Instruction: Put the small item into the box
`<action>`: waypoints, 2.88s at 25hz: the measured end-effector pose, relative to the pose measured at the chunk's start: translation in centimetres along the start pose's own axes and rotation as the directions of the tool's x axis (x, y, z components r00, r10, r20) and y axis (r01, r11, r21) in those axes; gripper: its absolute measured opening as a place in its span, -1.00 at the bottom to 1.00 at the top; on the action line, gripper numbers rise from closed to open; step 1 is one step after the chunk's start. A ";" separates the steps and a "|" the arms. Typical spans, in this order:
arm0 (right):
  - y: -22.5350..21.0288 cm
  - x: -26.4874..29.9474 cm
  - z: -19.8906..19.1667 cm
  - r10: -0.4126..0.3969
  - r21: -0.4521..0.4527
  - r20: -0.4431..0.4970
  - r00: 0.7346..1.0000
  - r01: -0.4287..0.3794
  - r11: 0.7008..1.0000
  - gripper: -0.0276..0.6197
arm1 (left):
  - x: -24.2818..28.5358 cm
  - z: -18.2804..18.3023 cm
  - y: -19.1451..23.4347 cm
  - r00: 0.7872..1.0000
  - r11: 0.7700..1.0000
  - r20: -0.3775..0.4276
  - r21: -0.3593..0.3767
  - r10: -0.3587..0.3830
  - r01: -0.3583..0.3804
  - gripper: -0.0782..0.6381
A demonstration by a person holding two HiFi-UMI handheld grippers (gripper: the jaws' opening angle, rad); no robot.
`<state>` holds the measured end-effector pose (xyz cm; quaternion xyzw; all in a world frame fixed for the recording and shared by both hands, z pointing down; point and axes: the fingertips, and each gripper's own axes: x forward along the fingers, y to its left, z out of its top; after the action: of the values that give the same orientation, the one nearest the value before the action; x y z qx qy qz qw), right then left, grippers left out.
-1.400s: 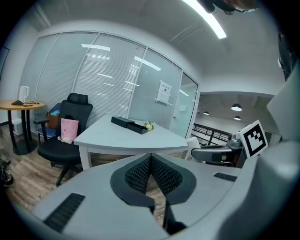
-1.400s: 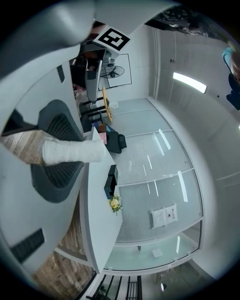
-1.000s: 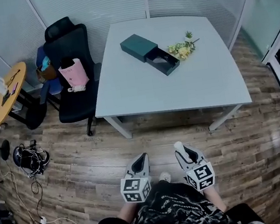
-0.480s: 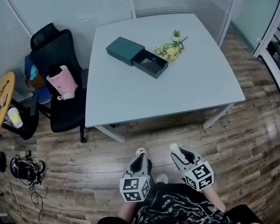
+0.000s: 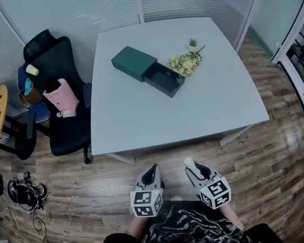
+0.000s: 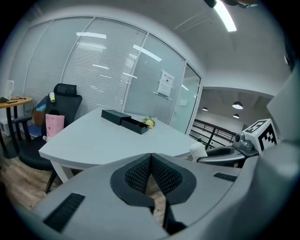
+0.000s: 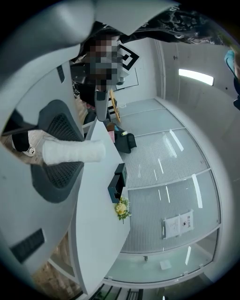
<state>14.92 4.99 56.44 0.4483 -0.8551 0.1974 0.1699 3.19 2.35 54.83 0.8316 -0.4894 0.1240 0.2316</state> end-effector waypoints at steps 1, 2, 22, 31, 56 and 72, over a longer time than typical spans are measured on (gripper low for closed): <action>-0.4 0.9 0.5 -0.003 0.002 -0.004 1.000 0.003 1.000 -0.49 | 0.7 0.6 0.6 1.000 1.000 -0.001 0.002 -0.003 0.003 -0.73; -0.8 1.8 1.1 -0.005 0.004 -0.004 1.000 0.005 1.000 -0.49 | 1.4 1.3 1.2 1.000 1.000 -0.002 0.005 -0.006 0.006 -0.73; -1.5 15.2 8.5 -0.079 0.021 -0.003 0.997 0.079 0.997 -0.49 | 8.9 8.6 13.6 0.996 0.995 -0.010 0.056 -0.083 0.084 -0.73; -1.2 17.8 10.1 -0.061 0.024 -0.007 0.998 0.062 0.998 -0.49 | 9.6 9.3 16.5 0.998 0.997 -0.020 0.044 -0.066 0.067 -0.73; -15.4 22.6 25.3 -0.103 -0.219 0.108 0.989 0.125 0.968 -0.49 | 10.5 12.5 19.7 0.986 0.987 0.043 -0.036 0.158 -0.157 -0.73; -22.6 32.0 28.4 -0.151 -0.463 -0.128 0.980 0.076 0.883 -0.49 | 8.6 11.4 21.2 0.945 0.941 0.015 -0.096 0.327 -0.324 -0.73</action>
<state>13.26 -43.10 51.05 0.4280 -0.8333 0.0165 0.3495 -11.33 -18.67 54.35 0.7295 -0.6287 0.1251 0.2385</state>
